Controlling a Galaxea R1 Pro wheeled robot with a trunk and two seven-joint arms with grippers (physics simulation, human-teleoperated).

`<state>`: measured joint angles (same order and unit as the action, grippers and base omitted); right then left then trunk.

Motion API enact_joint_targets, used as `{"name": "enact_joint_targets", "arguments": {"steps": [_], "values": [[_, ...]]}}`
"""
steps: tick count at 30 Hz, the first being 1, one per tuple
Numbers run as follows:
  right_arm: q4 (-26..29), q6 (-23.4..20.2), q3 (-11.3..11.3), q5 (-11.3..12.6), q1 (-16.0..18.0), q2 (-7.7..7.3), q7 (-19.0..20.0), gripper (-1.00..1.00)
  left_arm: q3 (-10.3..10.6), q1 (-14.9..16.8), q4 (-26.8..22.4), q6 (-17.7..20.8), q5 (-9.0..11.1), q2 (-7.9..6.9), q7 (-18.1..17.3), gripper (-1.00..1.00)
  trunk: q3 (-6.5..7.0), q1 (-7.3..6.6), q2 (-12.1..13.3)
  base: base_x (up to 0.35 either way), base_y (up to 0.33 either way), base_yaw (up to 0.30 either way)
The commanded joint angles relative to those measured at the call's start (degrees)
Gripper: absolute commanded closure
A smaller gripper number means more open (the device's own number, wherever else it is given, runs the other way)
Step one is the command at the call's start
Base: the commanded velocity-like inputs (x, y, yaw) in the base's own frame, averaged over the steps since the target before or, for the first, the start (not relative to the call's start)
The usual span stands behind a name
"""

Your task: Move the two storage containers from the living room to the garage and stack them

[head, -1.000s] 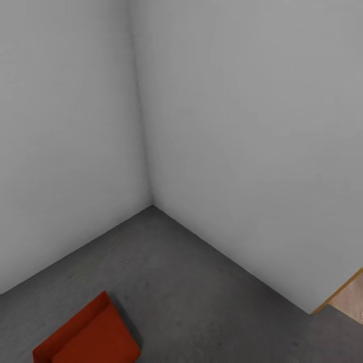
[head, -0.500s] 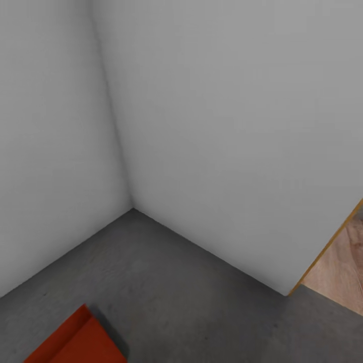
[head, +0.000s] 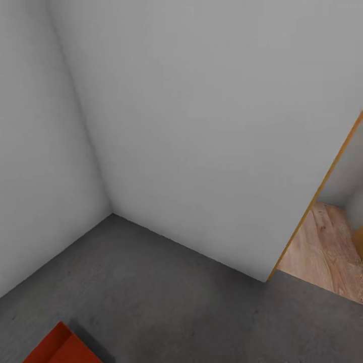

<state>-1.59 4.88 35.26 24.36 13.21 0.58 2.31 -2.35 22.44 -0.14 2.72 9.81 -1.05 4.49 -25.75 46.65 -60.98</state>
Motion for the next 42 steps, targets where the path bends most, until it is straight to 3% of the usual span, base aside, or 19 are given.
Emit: {"name": "enact_joint_targets", "arguments": {"steps": [1, 42], "values": [[-0.2, 0.3, 0.4, 0.6, 0.1, 0.04, 0.2, -1.00, -0.2, 0.0, 0.0, 0.2, 0.3, -0.01, 0.1, -1.00, -0.05, 0.00, 0.0, 0.000, 0.000, -0.287], [-0.2, 0.3, 0.4, 0.6, 0.1, -0.10, 0.2, -1.00, -0.1, 0.0, 0.0, 0.2, 0.2, 0.08, 0.1, -1.00, -0.05, 0.00, 0.0, 0.000, 0.000, -0.287]]}}
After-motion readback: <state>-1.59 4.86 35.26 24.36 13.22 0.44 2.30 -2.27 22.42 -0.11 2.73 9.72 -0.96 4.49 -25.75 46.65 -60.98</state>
